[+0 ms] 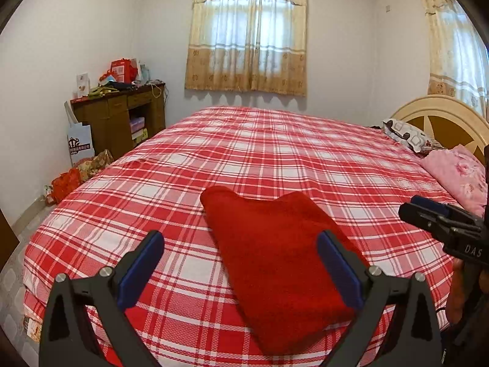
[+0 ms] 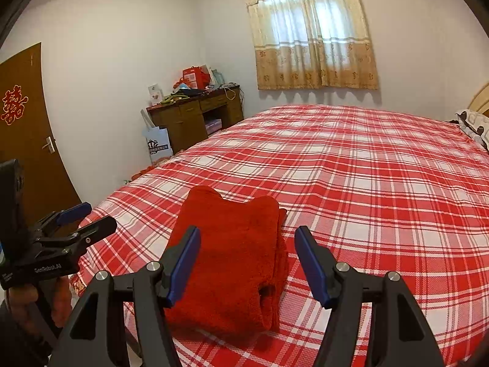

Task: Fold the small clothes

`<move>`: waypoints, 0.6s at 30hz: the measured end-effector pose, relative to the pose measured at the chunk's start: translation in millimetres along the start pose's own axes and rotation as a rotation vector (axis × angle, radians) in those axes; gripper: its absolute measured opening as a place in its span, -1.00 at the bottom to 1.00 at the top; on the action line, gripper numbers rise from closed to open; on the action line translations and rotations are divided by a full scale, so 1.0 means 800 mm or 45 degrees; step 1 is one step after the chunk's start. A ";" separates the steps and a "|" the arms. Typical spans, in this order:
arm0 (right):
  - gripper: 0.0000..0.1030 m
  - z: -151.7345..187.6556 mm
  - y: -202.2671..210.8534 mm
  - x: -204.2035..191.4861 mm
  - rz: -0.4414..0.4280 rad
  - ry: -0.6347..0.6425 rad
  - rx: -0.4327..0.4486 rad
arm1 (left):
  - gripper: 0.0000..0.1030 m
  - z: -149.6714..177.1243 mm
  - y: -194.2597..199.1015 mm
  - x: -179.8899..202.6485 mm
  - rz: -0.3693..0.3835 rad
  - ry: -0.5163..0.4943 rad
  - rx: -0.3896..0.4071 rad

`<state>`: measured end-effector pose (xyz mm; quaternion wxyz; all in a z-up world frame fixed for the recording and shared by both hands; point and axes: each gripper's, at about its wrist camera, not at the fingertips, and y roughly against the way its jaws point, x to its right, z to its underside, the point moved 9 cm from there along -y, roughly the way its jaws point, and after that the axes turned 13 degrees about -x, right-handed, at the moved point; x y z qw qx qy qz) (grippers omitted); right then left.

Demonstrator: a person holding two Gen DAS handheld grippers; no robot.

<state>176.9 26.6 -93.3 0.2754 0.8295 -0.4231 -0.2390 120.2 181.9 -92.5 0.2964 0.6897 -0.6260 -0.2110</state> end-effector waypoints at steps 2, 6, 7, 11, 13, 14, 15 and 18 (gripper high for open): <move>0.26 0.000 0.000 0.000 0.000 0.000 0.000 | 0.99 0.000 0.000 0.000 0.001 0.000 0.000; 0.26 0.002 0.001 -0.001 -0.001 -0.006 0.000 | 0.99 0.001 -0.001 0.001 0.003 0.000 0.000; 0.26 0.002 0.001 -0.002 -0.001 -0.007 -0.001 | 0.99 0.001 -0.001 0.001 0.004 0.001 0.000; 0.26 0.004 0.001 -0.005 -0.003 -0.004 -0.005 | 0.99 0.003 -0.004 0.004 0.005 0.003 -0.006; 0.26 0.004 0.000 -0.006 -0.004 -0.002 -0.007 | 0.99 0.005 -0.005 0.005 0.008 0.005 -0.010; 0.26 0.005 0.000 -0.006 -0.006 -0.001 -0.008 | 0.99 0.005 -0.005 0.005 0.010 0.007 -0.012; 0.26 0.005 0.001 -0.007 -0.006 0.000 -0.008 | 0.99 0.005 -0.005 0.006 0.012 0.009 -0.013; 0.26 0.007 0.001 -0.007 -0.010 -0.002 -0.010 | 0.99 0.004 -0.005 0.006 0.011 0.007 -0.011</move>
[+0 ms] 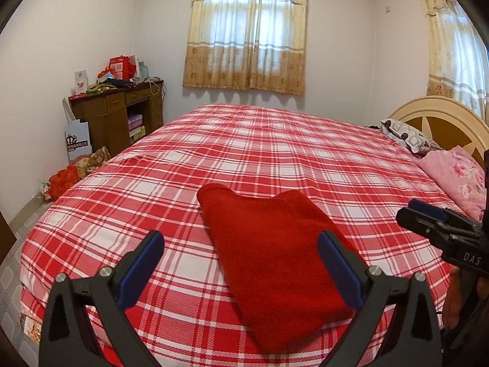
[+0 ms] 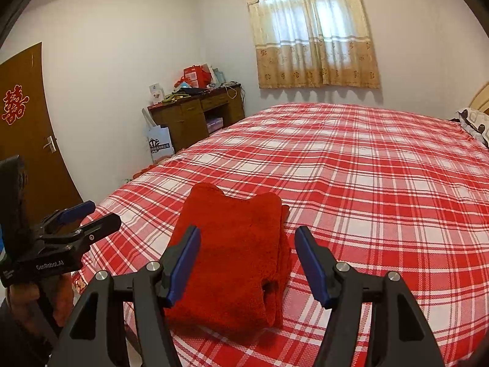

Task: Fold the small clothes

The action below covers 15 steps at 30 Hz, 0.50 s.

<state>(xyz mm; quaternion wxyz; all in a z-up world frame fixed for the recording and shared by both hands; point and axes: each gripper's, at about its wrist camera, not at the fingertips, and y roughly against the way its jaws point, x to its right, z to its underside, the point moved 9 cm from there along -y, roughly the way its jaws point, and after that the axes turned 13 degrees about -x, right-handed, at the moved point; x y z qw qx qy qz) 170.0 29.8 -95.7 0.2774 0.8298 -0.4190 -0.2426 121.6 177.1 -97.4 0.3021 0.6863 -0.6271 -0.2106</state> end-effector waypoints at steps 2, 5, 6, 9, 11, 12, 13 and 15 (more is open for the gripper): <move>0.26 0.000 -0.001 -0.001 -0.001 -0.002 -0.002 | 0.99 0.000 0.000 0.000 0.002 0.001 -0.002; 0.26 0.001 -0.001 -0.001 -0.002 -0.002 -0.003 | 0.99 0.001 0.000 0.000 0.002 0.003 -0.004; 0.26 0.001 0.000 -0.001 -0.003 -0.003 -0.004 | 0.99 0.001 0.000 0.000 0.004 0.004 -0.004; 0.26 0.003 -0.001 -0.001 -0.004 -0.001 -0.010 | 0.99 0.000 0.000 0.001 0.002 0.003 -0.006; 0.26 0.004 -0.003 -0.003 -0.007 0.001 -0.013 | 0.99 0.000 0.000 0.002 0.003 0.004 -0.007; 0.27 0.005 -0.003 -0.003 -0.007 0.002 -0.015 | 0.99 0.001 0.000 0.002 0.004 0.003 -0.008; 0.26 0.006 -0.004 -0.004 -0.007 0.004 -0.016 | 0.99 0.001 -0.001 0.002 0.005 0.004 -0.010; 0.26 0.007 -0.004 -0.005 -0.007 0.006 -0.017 | 0.99 0.001 -0.001 0.003 0.005 0.003 -0.012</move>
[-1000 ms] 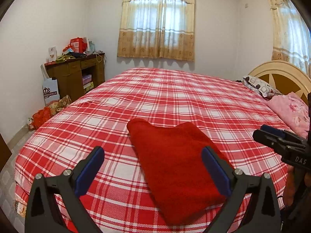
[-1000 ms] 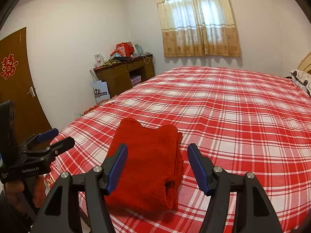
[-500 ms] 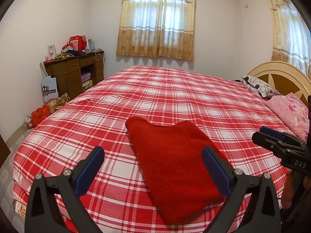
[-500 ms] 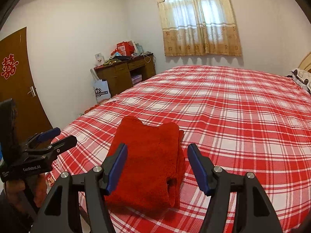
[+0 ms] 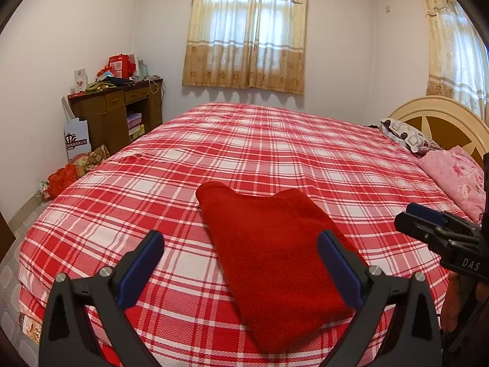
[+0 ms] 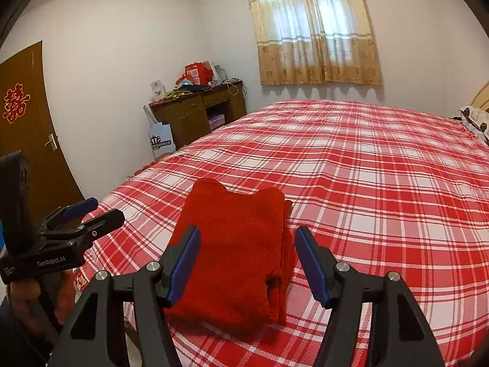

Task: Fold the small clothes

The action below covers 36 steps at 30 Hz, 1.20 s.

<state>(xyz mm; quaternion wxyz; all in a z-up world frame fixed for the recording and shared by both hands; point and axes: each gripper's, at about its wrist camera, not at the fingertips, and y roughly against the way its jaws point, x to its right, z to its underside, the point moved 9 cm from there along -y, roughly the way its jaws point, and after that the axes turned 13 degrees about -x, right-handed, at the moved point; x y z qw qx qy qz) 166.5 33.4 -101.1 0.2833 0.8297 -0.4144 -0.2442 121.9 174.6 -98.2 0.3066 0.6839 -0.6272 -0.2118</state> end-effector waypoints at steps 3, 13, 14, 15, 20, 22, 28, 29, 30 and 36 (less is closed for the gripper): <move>0.27 0.000 0.000 0.000 0.000 0.000 0.002 | 0.99 0.000 0.000 0.000 0.000 -0.002 -0.002; 0.27 -0.002 0.005 0.001 -0.002 -0.011 0.033 | 1.00 0.000 -0.001 -0.001 0.015 0.001 0.000; 0.27 -0.002 0.005 0.000 -0.003 -0.011 0.036 | 1.00 -0.001 -0.001 -0.002 0.007 0.000 0.000; 0.27 -0.002 0.005 0.000 -0.003 -0.010 0.039 | 1.00 0.000 -0.002 -0.001 0.015 -0.006 -0.005; 0.27 -0.006 0.011 -0.002 0.003 0.006 0.068 | 1.00 -0.002 -0.003 -0.004 0.004 -0.009 -0.004; 0.27 -0.008 0.014 -0.004 0.005 0.015 0.079 | 1.00 -0.004 -0.002 -0.007 -0.004 -0.001 0.002; 0.27 -0.005 0.009 -0.007 0.001 0.030 0.065 | 1.00 -0.008 -0.002 -0.018 -0.017 0.021 0.008; 0.27 -0.004 0.008 -0.009 0.001 0.033 0.063 | 1.00 -0.008 -0.003 -0.020 -0.022 0.025 0.006; 0.27 -0.004 0.007 -0.010 0.001 0.035 0.061 | 1.00 -0.008 -0.004 -0.022 -0.027 0.028 0.005; 0.27 -0.002 0.007 -0.012 -0.003 0.044 0.058 | 1.00 -0.007 -0.010 -0.039 -0.058 0.054 -0.002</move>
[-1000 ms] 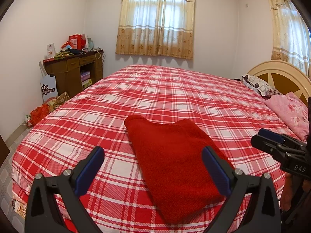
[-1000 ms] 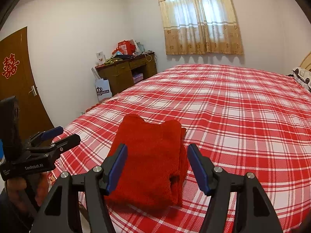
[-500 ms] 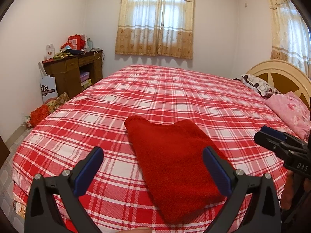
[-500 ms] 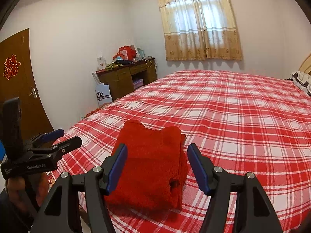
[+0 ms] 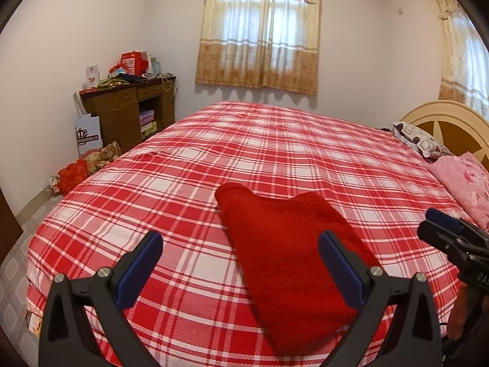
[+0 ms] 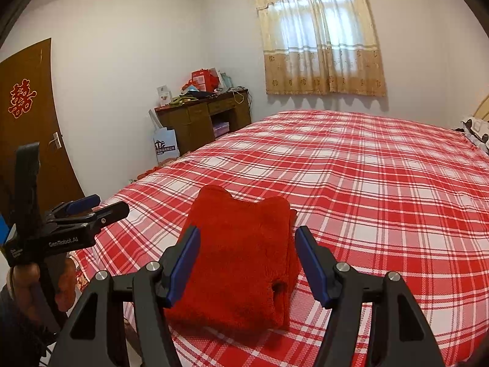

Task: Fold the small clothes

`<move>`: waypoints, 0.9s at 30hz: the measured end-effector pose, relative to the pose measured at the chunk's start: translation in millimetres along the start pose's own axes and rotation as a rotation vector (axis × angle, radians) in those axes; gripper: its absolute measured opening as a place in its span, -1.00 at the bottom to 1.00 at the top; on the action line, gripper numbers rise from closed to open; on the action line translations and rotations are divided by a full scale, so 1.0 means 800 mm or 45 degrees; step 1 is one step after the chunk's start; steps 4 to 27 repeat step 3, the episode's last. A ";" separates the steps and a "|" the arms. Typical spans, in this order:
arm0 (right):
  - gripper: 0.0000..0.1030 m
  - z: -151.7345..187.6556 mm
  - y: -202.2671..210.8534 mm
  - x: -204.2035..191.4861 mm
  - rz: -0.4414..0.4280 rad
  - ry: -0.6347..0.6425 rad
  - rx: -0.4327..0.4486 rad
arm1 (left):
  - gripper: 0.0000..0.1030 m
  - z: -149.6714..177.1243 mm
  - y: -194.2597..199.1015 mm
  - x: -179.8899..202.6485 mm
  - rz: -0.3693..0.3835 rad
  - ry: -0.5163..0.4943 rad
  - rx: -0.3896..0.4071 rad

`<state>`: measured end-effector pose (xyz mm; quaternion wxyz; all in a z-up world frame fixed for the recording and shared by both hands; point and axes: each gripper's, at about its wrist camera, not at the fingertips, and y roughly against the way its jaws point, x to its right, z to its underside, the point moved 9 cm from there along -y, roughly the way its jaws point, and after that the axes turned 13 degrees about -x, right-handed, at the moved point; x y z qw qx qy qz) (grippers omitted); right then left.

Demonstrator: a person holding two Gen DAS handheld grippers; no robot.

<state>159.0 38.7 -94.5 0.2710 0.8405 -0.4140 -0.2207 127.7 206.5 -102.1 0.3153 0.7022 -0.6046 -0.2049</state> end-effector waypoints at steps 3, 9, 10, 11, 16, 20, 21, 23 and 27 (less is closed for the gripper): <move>0.27 0.001 -0.001 0.001 -0.002 -0.005 -0.004 | 1.00 -0.001 0.000 -0.003 -0.030 -0.013 0.022; 0.27 0.001 -0.001 0.001 -0.002 -0.005 -0.004 | 1.00 -0.001 0.000 -0.003 -0.030 -0.013 0.022; 0.27 0.001 -0.001 0.001 -0.002 -0.005 -0.004 | 1.00 -0.001 0.000 -0.003 -0.030 -0.013 0.022; 0.27 0.001 -0.001 0.001 -0.002 -0.005 -0.004 | 1.00 -0.001 0.000 -0.003 -0.030 -0.013 0.022; 0.27 0.001 -0.001 0.001 -0.002 -0.005 -0.004 | 1.00 -0.001 0.000 -0.003 -0.030 -0.013 0.022; 0.27 0.001 -0.001 0.001 -0.002 -0.005 -0.004 | 1.00 -0.001 0.000 -0.003 -0.030 -0.013 0.022; 0.27 0.001 -0.001 0.001 -0.002 -0.005 -0.004 | 1.00 -0.001 0.000 -0.003 -0.030 -0.013 0.022; 0.27 0.001 -0.001 0.001 -0.002 -0.005 -0.004 | 1.00 -0.001 0.000 -0.003 -0.030 -0.013 0.022; 0.27 0.001 -0.001 0.001 -0.002 -0.005 -0.004 | 1.00 -0.001 0.000 -0.003 -0.030 -0.013 0.022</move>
